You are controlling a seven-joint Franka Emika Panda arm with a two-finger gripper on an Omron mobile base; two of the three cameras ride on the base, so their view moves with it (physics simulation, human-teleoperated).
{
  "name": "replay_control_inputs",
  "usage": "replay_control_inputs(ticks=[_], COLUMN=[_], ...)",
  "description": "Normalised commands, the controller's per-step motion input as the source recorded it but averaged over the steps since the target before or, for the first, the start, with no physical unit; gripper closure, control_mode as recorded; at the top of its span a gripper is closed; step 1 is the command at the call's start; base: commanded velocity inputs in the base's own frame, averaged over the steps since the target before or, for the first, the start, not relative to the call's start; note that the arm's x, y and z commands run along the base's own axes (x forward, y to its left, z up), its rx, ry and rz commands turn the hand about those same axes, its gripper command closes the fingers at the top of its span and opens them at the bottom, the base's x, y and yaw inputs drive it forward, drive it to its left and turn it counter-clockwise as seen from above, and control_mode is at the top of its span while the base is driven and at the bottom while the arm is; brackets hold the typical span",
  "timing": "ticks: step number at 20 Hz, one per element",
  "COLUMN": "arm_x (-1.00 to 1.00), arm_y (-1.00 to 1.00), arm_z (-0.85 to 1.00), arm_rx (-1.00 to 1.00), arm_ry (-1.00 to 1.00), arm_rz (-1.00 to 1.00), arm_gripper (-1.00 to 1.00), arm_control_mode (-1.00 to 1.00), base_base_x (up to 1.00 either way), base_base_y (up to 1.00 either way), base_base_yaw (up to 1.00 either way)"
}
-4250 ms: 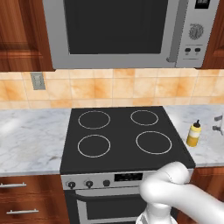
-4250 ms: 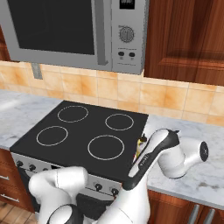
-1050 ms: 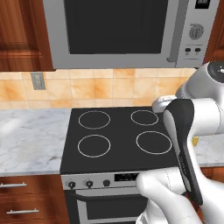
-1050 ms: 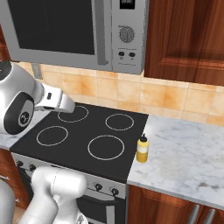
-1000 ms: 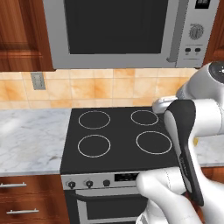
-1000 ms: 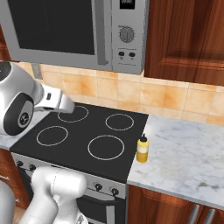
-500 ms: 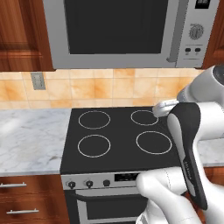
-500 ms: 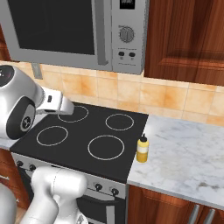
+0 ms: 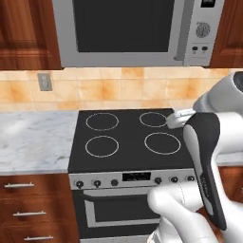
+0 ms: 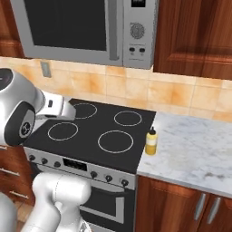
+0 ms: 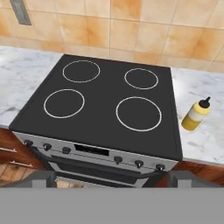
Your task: Take 2 condiments from the cabinet and move them on the counter near the stove.Make sure the condiments are lined up with each other, next to each other.
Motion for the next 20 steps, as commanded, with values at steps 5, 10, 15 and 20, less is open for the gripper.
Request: replay_control_inputs(ticks=[5,10,15,20], arm_x=[0.00,0.00,0.00,0.00], arm_y=[0.00,0.00,0.00,0.00], arm_z=[0.00,0.00,0.00,0.00], arm_rx=[0.00,0.00,0.00,0.00], arm_ry=[0.00,0.00,0.00,0.00], arm_rz=[0.00,0.00,0.00,0.00], arm_gripper=[-1.00,-1.00,-1.00,-1.00], arm_control_mode=[1.00,1.00,1.00,1.00], base_base_x=[-0.45,-0.33,-0.46,-0.29], base_base_y=[0.33,0.90,0.70,0.64], base_base_yaw=[0.01,0.48,0.92,0.94])
